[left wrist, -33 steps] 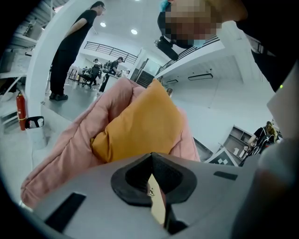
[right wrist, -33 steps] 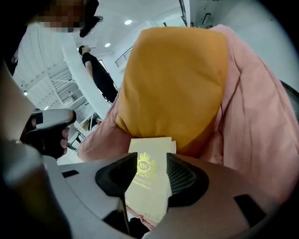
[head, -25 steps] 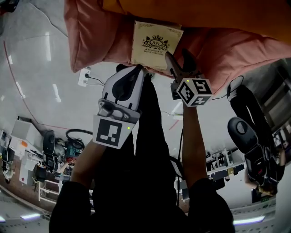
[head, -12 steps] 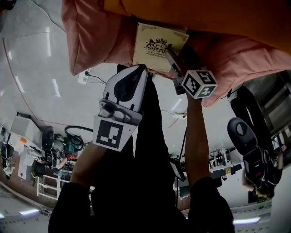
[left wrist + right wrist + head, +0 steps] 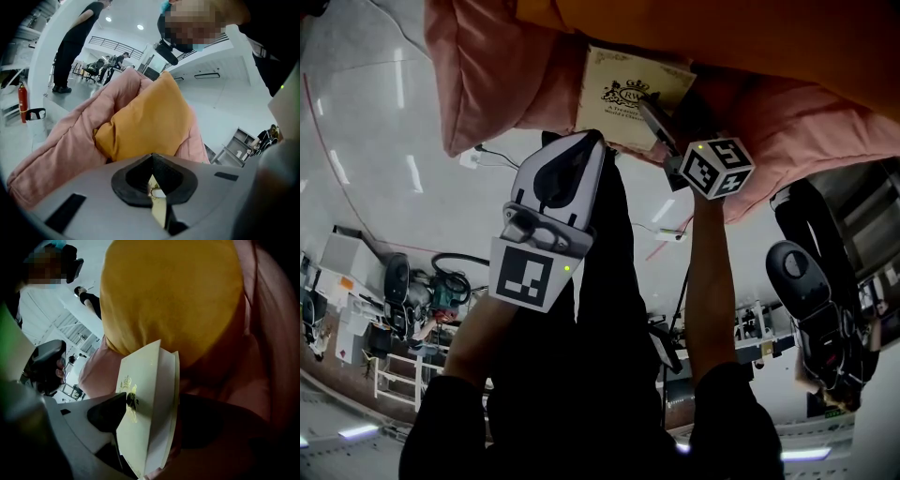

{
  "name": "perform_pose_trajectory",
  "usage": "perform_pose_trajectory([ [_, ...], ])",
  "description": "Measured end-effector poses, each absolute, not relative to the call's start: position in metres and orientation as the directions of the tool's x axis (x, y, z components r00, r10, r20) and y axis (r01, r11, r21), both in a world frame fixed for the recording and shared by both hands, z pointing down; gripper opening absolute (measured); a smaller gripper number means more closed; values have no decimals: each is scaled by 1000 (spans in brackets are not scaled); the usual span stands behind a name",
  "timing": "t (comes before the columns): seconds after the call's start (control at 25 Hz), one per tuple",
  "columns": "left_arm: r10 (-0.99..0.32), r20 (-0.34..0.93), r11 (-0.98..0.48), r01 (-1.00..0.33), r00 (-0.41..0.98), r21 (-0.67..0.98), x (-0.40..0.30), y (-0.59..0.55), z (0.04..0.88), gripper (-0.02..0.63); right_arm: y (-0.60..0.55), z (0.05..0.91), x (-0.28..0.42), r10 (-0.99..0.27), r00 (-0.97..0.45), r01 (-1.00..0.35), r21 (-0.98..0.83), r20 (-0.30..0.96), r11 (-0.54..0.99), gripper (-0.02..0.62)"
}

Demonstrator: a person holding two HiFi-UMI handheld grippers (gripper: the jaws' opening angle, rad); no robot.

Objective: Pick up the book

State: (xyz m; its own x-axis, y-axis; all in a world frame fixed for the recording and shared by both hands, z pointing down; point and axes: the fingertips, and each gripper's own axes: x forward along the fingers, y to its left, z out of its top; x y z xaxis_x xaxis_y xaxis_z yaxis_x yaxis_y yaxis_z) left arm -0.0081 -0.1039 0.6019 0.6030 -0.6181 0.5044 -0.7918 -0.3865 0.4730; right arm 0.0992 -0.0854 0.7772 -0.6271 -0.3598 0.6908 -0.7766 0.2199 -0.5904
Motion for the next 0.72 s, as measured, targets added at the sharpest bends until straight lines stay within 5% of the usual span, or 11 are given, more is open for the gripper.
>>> perform_pose_trajectory([
  [0.72, -626, 503, -375, -796, 596, 476, -5, -107, 602, 8, -84, 773, 101, -372, -580, -812, -551, 725, 194, 327],
])
